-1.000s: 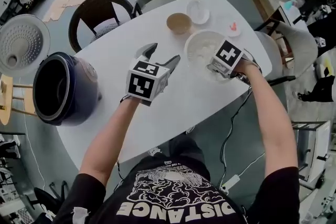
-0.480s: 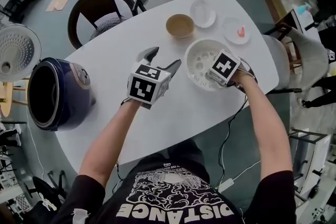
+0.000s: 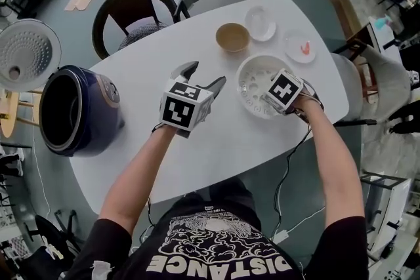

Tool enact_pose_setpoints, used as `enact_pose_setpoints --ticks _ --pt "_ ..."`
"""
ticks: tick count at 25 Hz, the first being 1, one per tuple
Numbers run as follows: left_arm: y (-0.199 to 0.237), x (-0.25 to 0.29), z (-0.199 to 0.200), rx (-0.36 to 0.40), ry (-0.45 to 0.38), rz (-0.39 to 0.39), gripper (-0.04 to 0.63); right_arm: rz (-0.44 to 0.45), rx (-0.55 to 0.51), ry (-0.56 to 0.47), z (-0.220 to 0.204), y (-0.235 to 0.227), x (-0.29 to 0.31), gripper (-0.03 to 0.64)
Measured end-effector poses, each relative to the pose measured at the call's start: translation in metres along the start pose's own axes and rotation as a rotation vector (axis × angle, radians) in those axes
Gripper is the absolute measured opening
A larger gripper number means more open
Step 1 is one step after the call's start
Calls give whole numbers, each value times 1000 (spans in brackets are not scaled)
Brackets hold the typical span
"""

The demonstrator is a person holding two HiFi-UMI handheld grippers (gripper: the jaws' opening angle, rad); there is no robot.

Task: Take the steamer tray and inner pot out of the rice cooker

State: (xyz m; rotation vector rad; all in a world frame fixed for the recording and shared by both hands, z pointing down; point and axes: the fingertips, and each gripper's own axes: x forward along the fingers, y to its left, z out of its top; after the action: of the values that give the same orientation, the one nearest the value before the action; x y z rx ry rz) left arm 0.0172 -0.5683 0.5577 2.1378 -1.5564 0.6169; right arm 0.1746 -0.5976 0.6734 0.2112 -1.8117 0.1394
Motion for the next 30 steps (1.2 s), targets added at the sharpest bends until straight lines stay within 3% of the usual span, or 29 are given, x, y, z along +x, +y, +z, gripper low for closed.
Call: enact_pose_setpoints --ticks 4,11,17,23,30 --pt "13 -44 4 8 -39 24 339 -76 11 -23 13 11 -25 272" --pt "52 -159 17 24 -136 85 339 -158 25 -161 88 75 -102 275" --pt "85 -285 16 38 -248 161 339 -216 -32 -276 161 161 -167 276" --pt "125 -398 -10 29 -313 257 339 -215 -98 -398 235 249 -208 276" --pt "180 -523 -63 -34 -351 396 339 -142 -163 -515 325 358 -228 278"
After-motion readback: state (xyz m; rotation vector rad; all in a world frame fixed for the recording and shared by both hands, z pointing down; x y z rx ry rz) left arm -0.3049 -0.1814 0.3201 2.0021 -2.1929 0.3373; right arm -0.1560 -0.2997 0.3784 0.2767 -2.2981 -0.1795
